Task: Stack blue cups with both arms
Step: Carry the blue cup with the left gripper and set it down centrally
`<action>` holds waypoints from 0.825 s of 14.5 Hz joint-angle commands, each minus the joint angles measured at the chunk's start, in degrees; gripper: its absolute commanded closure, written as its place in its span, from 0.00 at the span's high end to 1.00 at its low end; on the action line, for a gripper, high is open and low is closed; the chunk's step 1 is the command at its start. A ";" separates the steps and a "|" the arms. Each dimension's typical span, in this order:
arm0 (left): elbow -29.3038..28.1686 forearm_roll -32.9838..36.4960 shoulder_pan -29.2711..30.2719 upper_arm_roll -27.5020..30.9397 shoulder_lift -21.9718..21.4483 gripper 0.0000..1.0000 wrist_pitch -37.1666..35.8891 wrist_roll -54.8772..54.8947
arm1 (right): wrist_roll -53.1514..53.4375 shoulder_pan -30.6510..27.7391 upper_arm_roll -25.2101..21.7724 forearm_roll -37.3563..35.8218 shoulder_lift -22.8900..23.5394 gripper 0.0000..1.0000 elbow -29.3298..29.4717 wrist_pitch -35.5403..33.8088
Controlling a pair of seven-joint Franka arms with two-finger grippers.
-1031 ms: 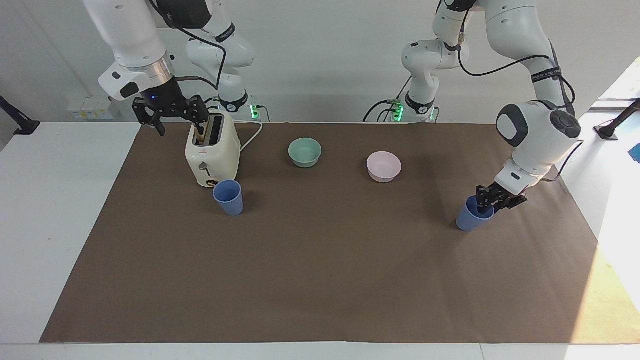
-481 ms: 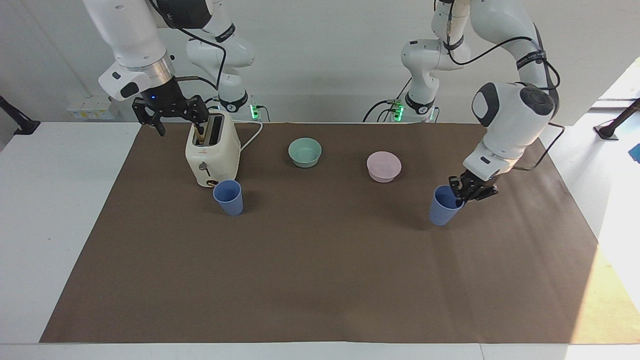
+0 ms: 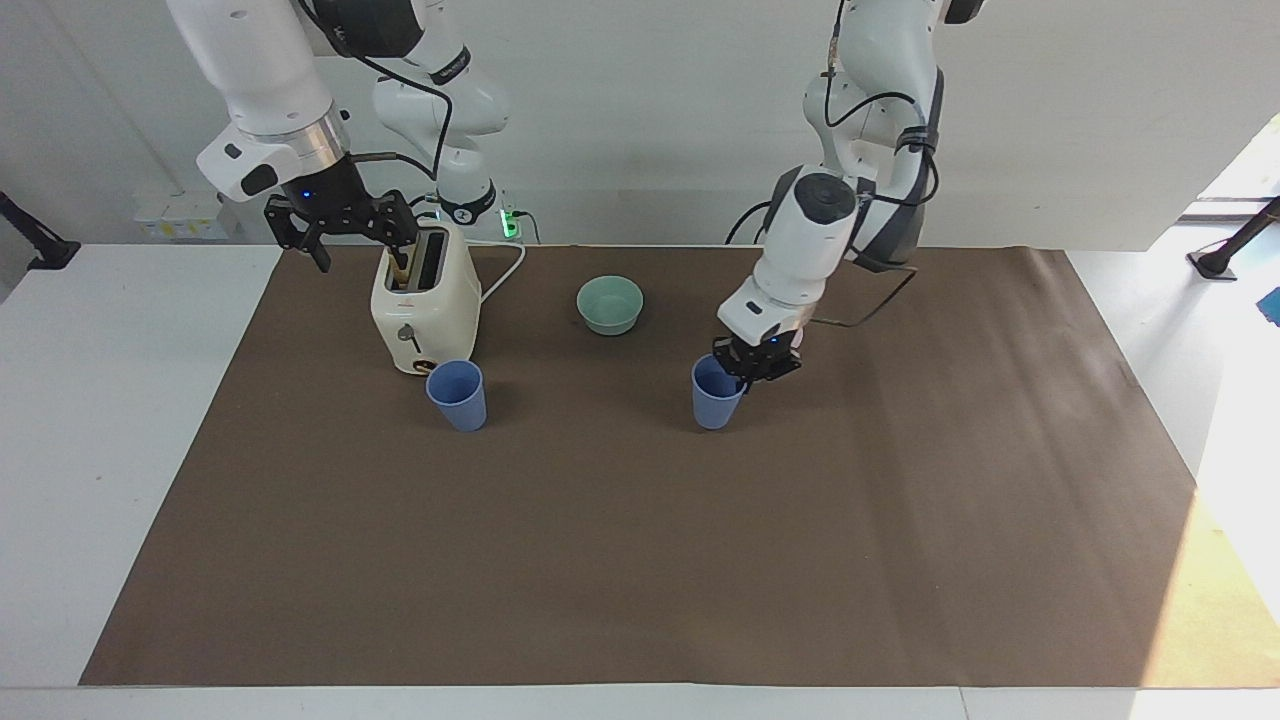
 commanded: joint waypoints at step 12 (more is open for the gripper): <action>2.98 0.26 -2.01 2.25 -0.52 1.00 -1.68 -4.08 | -0.96 -1.41 0.28 -0.22 -0.32 1.00 0.09 -0.05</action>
